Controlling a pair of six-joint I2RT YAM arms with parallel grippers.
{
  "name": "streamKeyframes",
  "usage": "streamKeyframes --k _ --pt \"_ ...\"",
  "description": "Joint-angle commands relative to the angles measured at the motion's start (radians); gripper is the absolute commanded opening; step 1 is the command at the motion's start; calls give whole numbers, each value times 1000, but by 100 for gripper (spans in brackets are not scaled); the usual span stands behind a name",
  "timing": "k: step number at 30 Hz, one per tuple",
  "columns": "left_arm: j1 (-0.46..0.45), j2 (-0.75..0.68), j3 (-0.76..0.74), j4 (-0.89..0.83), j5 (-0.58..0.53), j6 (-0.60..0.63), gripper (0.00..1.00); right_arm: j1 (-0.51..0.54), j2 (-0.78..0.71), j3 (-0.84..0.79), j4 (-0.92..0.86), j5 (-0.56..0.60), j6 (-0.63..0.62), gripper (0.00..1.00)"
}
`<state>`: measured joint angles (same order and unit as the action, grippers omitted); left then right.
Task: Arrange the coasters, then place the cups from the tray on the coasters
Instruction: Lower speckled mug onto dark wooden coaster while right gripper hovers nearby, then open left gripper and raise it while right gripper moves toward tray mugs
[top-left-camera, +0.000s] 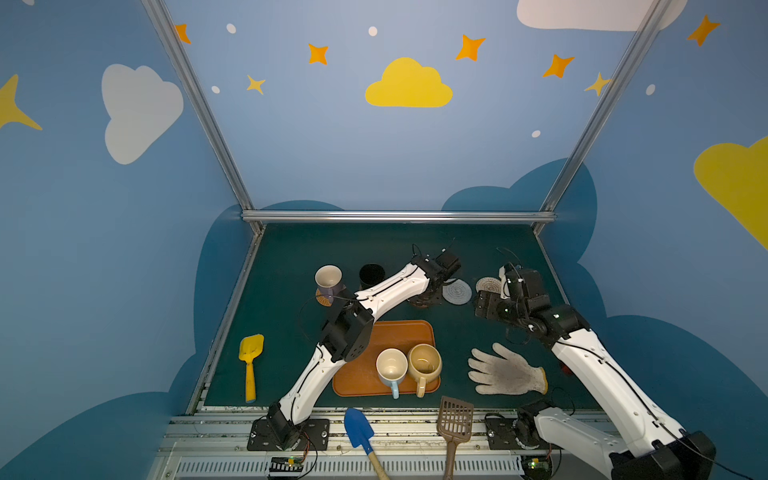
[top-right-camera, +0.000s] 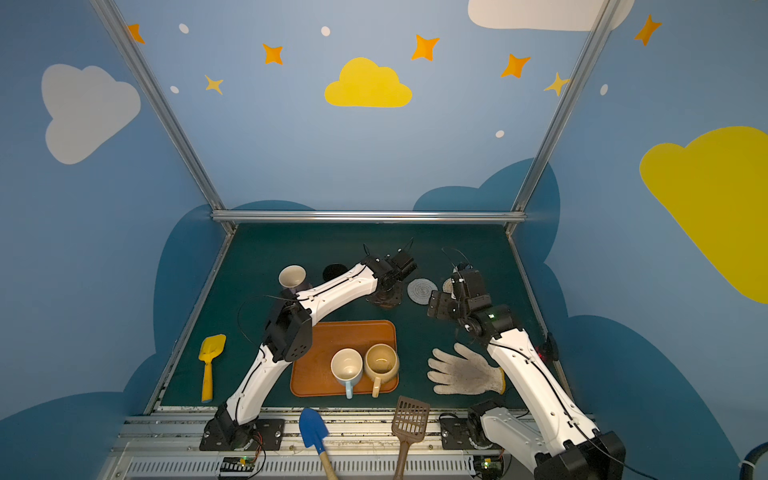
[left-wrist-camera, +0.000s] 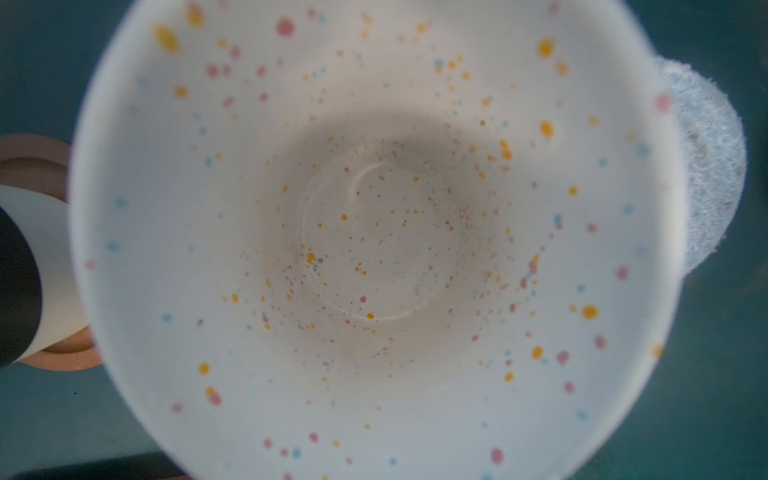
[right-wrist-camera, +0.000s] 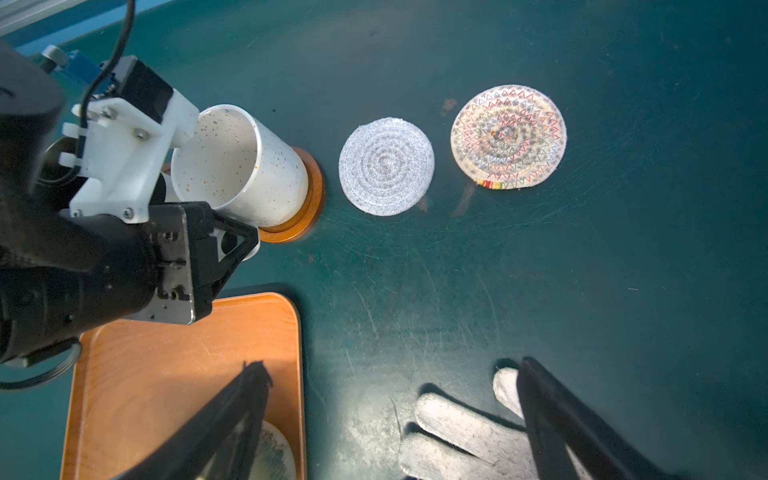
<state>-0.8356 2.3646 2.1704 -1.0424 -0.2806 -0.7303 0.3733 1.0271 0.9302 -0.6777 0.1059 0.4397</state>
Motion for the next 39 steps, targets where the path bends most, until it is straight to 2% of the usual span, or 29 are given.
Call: streamKeyframes --k 1,4,8,12,15,19,23,26,28,31,35,39 --pt "2 -31 -7 11 -2 -10 23 -7 0 4 1 -12 -6 93" --pt "0 -42 -29 13 -8 -11 41 -9 10 7 3 -25 -4 93" --pt "-7 -85 -98 64 -9 -17 57 -13 27 12 -1 -43 2 93" --pt "-7 -132 -136 81 -31 -18 80 -13 24 9 8 -57 -7 94" --pt "-4 -198 -184 116 -21 -8 95 -10 19 10 -6 -112 -36 94" --pt "-3 -290 -209 120 -1 8 99 14 -13 -8 -20 -170 -29 94" --pt "4 -397 -289 147 -4 -5 99 105 -27 -2 -54 -153 -16 95" --pt "18 -478 -345 159 27 14 99 228 -18 19 -84 -112 10 95" --pt "31 -564 -426 221 103 82 99 320 -7 30 -94 -88 47 94" --pt "52 -698 -560 298 118 102 99 465 17 40 -106 -43 107 91" --pt "91 -859 -685 322 134 169 99 688 39 62 -155 98 157 88" --pt "154 -951 -752 275 151 181 99 828 64 61 -164 121 181 81"
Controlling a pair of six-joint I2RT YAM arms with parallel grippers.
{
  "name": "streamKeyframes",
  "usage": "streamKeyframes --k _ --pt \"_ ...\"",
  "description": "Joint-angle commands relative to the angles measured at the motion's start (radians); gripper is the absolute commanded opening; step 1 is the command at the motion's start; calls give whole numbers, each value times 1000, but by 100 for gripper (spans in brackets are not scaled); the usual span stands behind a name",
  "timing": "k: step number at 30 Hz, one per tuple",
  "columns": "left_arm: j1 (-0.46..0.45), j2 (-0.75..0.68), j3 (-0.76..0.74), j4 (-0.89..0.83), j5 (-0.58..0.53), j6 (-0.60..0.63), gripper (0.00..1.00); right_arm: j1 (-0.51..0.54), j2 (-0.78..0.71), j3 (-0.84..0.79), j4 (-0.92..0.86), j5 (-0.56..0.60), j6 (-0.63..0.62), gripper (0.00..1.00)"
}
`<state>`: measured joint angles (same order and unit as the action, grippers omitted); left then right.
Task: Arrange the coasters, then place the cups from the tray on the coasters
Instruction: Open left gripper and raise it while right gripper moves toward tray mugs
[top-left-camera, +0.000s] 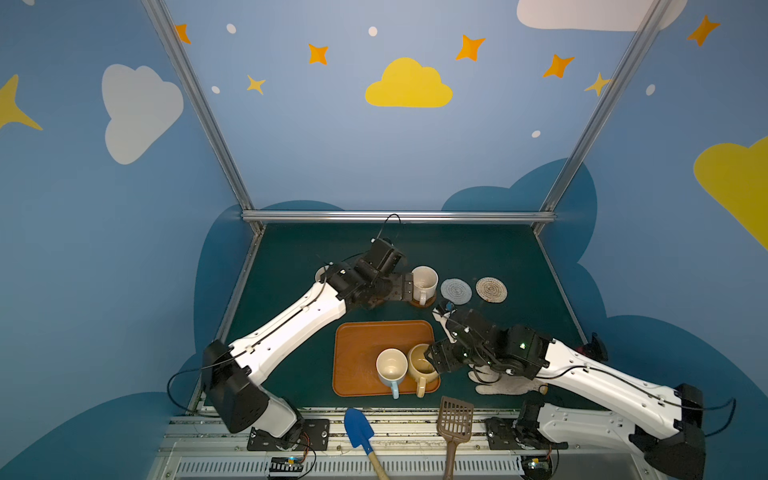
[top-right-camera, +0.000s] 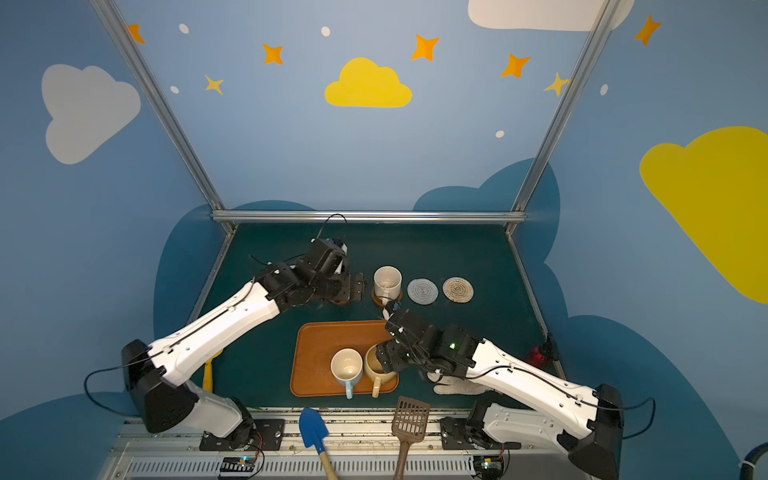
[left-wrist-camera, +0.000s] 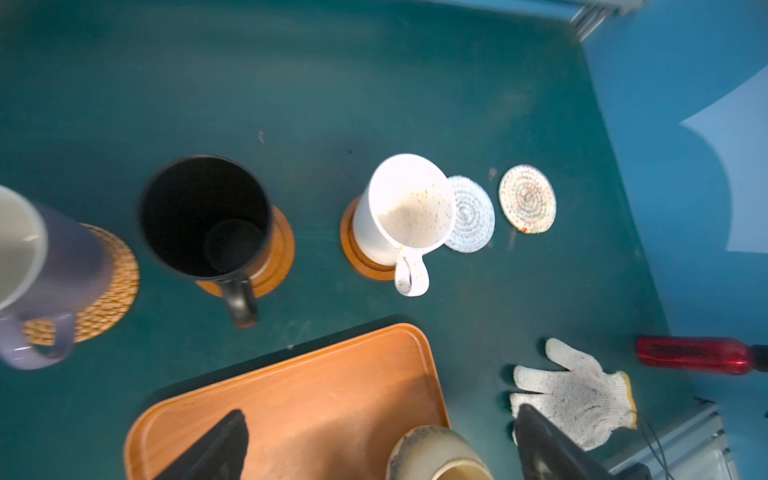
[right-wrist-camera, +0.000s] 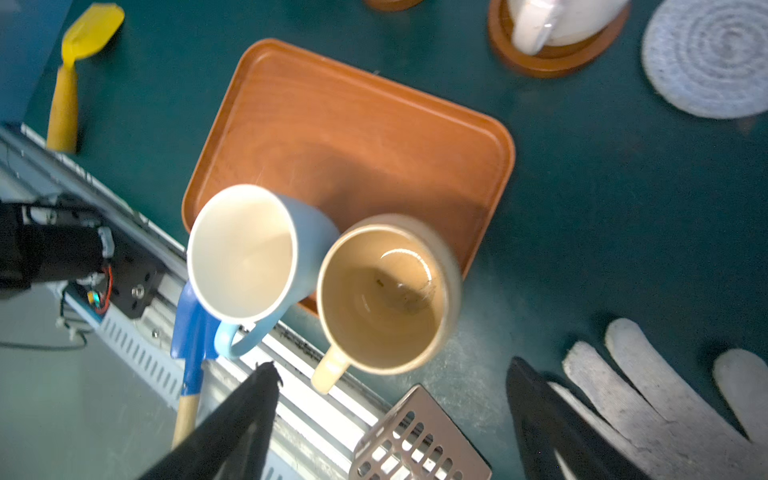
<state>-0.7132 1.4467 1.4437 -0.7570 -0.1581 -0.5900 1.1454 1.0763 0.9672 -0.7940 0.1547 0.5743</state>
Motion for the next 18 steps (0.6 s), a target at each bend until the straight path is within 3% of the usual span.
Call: streamKeyframes --k 1,6,18 --pt "44 -47 -36 -28 25 45 99 85 26 21 -43 71 48 80" --pt "66 -100 -108 -51 3 43 99 192 86 31 1 83 52 79" --pt "84 -161 -204 -63 -12 -8 99 254 251 83 130 -31 9 75"
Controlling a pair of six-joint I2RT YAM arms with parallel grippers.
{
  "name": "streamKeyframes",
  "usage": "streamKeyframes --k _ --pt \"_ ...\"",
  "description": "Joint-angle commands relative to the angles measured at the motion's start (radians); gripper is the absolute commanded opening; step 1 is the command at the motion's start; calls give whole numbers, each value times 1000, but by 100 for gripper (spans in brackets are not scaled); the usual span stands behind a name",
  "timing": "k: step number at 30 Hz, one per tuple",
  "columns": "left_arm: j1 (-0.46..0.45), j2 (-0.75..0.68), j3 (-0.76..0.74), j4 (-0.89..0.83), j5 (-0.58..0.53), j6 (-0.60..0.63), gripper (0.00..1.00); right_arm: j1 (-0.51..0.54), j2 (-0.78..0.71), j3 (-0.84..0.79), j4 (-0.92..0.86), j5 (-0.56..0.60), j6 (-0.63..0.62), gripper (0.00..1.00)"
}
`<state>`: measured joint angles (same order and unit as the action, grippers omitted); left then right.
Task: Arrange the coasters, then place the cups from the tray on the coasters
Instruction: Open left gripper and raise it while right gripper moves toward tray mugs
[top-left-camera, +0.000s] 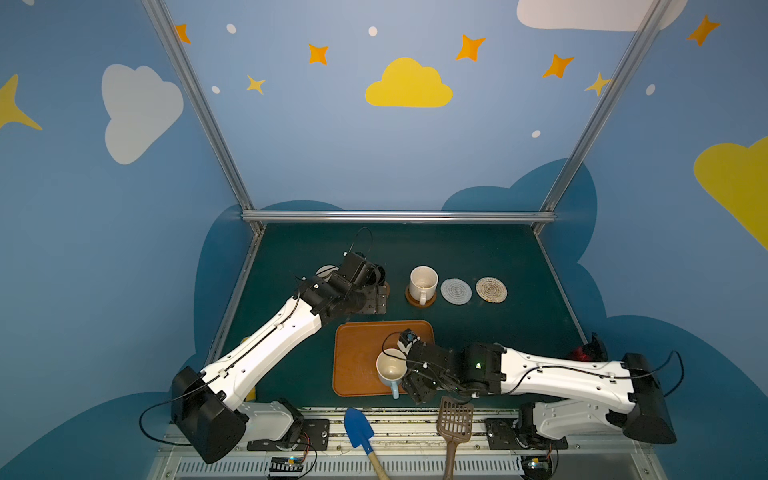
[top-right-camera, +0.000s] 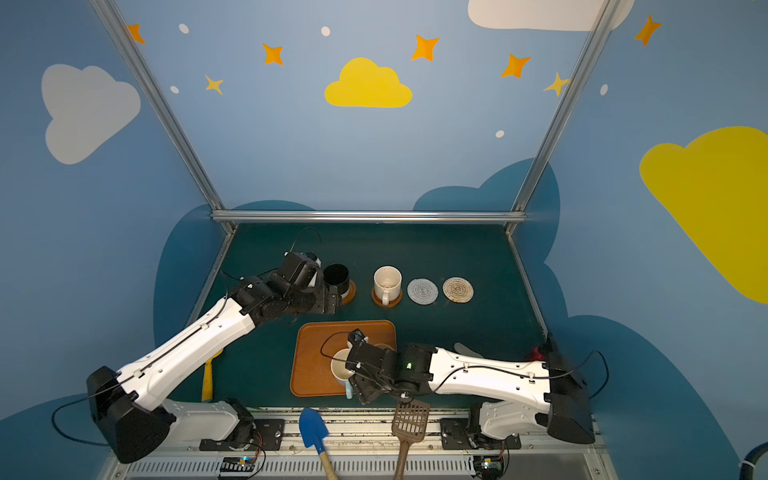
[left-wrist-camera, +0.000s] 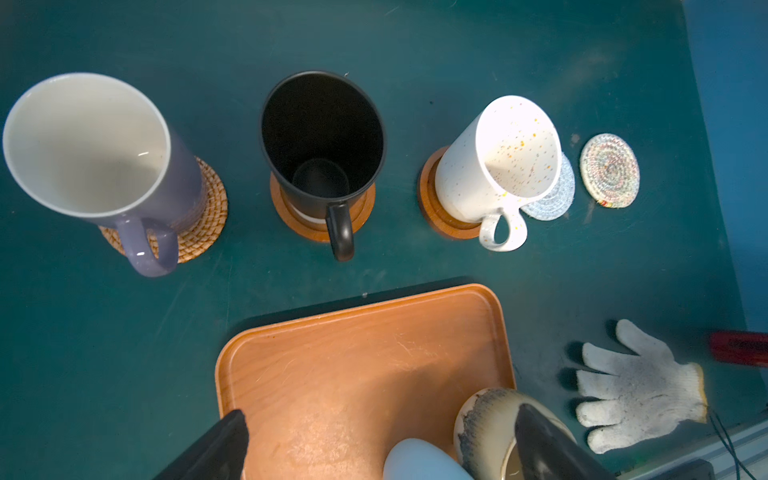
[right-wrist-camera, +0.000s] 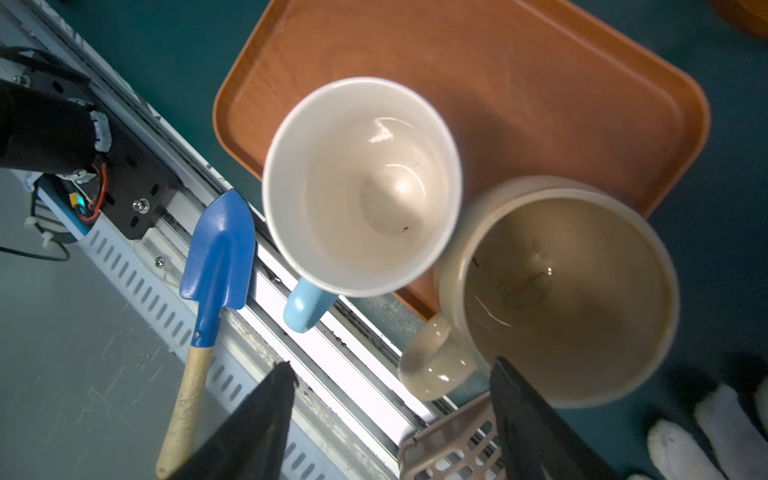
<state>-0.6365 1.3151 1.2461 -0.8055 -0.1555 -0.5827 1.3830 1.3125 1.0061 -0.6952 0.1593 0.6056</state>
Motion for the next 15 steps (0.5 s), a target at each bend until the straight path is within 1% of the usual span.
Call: streamKeyframes --k 1,6,9,11,15 --pt "12 -35 -12 -11 -15 -18 99 22 18 46 38 -35 -30 75" --pt "25 -62 -42 -8 -22 -25 99 28 78 71 14 -26 -36 79" --pt "31 -78 -57 -6 -22 -27 99 28 110 96 -8 -15 -33 79" --pt "34 -83 -63 -7 -24 -25 99 30 123 109 -27 12 -20 78" --pt "38 -90 -71 -8 -29 -19 99 30 135 112 -44 29 3 73"
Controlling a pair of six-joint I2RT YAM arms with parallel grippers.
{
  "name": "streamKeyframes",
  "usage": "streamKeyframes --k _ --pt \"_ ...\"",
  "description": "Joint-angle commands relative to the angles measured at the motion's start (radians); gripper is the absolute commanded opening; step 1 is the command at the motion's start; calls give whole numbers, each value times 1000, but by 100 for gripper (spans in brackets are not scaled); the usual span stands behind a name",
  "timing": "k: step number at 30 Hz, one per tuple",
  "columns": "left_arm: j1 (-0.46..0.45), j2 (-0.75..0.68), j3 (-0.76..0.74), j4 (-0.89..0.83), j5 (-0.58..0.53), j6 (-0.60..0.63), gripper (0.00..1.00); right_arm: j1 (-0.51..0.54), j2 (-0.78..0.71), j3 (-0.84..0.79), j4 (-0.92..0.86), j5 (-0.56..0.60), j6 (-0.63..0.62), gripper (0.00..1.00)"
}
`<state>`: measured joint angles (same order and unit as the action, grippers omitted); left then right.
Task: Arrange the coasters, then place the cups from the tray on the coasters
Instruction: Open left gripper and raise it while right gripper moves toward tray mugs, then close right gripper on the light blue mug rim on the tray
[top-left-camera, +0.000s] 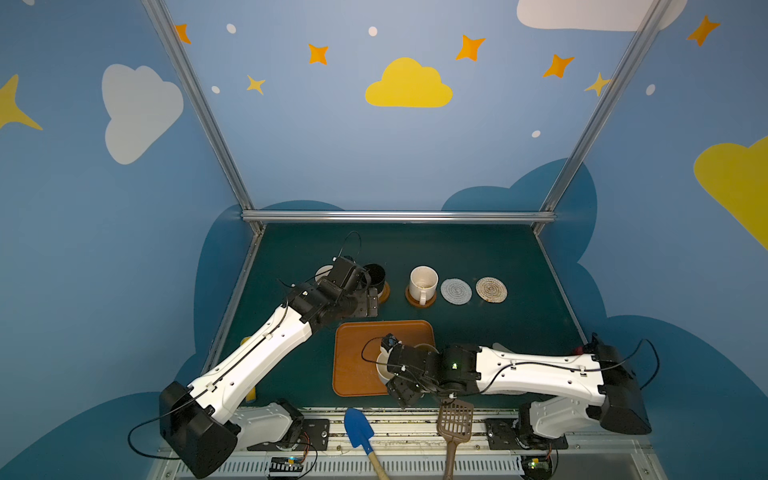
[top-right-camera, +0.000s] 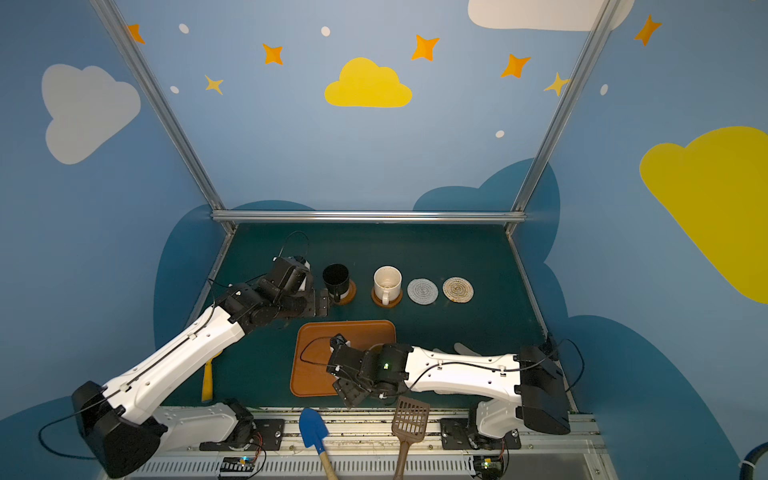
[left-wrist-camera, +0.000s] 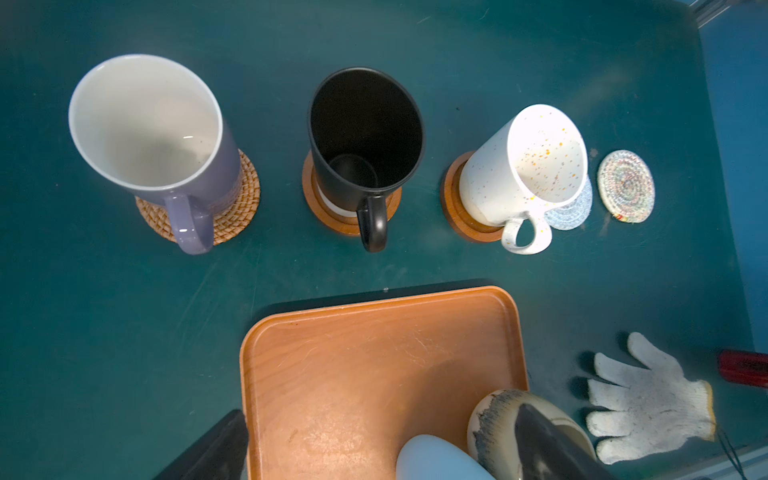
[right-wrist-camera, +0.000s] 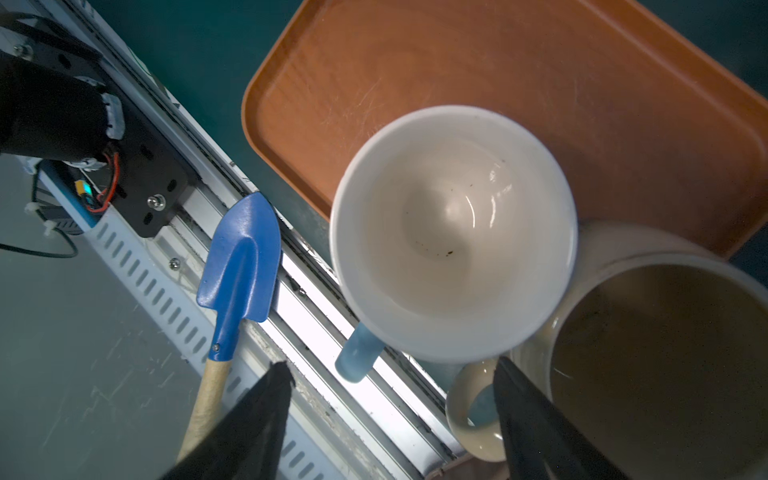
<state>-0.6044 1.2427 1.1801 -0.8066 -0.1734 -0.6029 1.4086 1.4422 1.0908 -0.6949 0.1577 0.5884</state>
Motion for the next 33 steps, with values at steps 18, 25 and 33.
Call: streamKeyframes --k 18,25,33 --pt "23 -24 -42 29 -5 15 99 -11 76 15 10 -10 16 39" --pt "25 -19 -42 36 -1 21 99 -22 106 24 24 -21 -2 30" --pt "26 -33 -65 72 4 22 99 -40 133 24 34 -21 -16 28"
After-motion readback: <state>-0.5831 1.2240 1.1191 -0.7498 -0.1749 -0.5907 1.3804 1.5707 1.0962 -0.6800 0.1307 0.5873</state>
